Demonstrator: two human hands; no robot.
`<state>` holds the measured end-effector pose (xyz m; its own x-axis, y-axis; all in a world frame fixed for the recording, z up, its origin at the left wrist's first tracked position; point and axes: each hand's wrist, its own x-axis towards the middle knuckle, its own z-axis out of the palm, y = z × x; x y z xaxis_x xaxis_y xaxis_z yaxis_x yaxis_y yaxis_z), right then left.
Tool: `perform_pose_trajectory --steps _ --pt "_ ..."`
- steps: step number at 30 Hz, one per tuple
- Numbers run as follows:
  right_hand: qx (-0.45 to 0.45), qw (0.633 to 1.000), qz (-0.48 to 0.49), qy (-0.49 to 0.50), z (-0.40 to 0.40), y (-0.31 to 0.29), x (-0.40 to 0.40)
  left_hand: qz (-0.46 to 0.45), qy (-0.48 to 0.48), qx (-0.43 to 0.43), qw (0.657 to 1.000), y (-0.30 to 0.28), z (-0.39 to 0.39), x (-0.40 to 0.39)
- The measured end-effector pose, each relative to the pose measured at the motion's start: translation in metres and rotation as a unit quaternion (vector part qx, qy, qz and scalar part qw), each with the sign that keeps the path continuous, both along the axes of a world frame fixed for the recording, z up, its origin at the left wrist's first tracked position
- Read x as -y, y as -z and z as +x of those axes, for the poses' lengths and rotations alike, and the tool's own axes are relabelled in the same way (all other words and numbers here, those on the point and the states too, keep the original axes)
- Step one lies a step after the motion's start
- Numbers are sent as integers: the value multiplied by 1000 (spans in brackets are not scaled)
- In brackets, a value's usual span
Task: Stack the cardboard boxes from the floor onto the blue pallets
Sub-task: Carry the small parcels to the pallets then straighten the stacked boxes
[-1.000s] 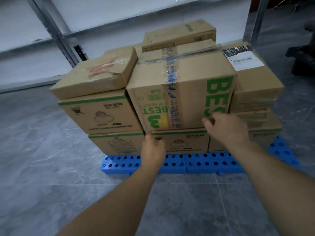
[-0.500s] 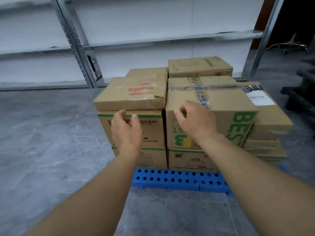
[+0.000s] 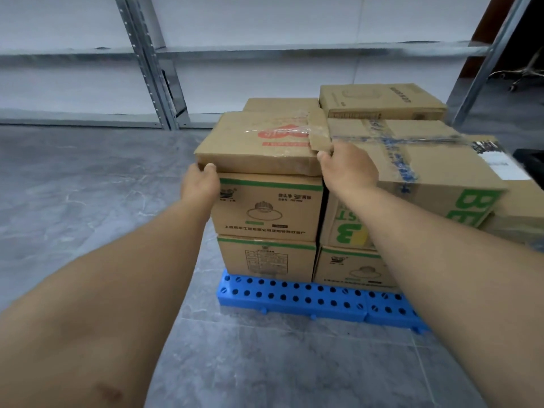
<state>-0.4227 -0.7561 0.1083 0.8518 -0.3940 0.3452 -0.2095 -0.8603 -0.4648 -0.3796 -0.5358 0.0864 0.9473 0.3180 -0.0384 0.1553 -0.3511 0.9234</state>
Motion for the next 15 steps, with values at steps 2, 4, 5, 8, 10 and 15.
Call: perform_pose_trajectory --steps 2,4,5,8,10,15 --pt "5 1000 3 2 1 0 -2 -11 -11 9 1000 3 1 3" --pt "16 1000 5 1 2 1 -5 -32 -26 6 999 5 3 5" --pt "26 1000 6 1 3 2 -6 -46 -36 1 998 4 4 5" --pt "48 999 6 5 4 4 -5 -61 -59 -13 996 -2 15 -1" --pt "45 999 -2 -2 3 4 -1 -46 -49 -17 998 -6 21 -6" --pt "11 999 -17 -41 -2 3 8 -67 0 8 998 -6 24 -3"
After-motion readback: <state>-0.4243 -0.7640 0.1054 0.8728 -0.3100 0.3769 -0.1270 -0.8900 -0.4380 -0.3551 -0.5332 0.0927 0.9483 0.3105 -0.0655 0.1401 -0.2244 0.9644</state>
